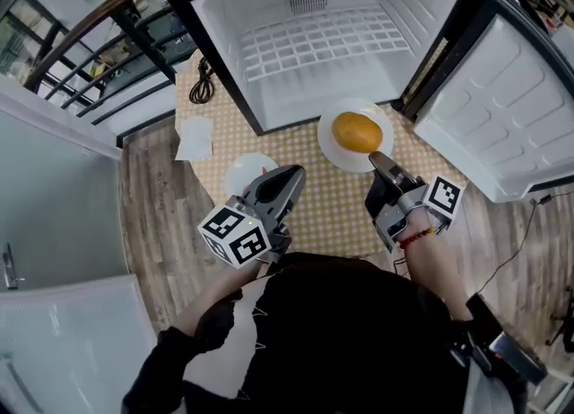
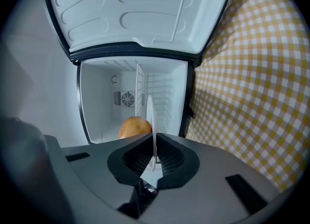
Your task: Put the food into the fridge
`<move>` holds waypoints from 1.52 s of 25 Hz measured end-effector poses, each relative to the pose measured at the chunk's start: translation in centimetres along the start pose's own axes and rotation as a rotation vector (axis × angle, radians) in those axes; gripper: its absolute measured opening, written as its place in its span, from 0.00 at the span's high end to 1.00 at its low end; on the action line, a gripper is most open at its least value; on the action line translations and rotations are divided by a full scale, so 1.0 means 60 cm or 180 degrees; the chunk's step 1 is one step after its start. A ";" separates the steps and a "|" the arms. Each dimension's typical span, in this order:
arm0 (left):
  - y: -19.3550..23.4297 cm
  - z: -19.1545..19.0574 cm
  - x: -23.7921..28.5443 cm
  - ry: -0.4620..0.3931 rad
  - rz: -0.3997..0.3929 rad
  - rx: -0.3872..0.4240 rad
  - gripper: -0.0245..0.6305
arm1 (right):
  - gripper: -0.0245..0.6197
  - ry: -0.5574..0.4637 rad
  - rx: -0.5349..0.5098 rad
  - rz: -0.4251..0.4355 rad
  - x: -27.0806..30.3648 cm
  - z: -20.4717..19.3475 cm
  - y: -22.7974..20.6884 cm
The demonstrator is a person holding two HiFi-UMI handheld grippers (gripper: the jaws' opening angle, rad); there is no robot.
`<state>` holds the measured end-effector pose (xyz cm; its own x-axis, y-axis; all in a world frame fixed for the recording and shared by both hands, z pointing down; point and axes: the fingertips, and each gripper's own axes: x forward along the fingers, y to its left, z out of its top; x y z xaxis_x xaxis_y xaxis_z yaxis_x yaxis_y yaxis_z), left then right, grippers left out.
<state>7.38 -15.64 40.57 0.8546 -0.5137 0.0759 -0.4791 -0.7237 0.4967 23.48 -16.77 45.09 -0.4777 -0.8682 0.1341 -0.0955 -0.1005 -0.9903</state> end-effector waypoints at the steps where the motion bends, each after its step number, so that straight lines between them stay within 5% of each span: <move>1: 0.005 0.001 0.004 0.0022 -0.0022 0.0022 0.94 | 0.92 -0.0016 -0.0009 -0.0023 0.006 0.004 -0.004; 15: 0.050 0.021 -0.008 0.0127 -0.0254 0.0058 0.94 | 0.92 -0.0343 -0.0106 -0.0259 0.072 0.025 -0.028; 38: 0.126 0.032 -0.065 -0.0019 0.0157 -0.0077 0.94 | 0.92 -0.0326 -0.0456 -0.0670 0.245 0.106 -0.054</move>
<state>0.02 -20.02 42.36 0.8287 -0.5514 0.0956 -0.5157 -0.6861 0.5132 22.33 -32.33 50.02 -0.3440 -0.8809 0.3251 -0.3095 -0.2205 -0.9250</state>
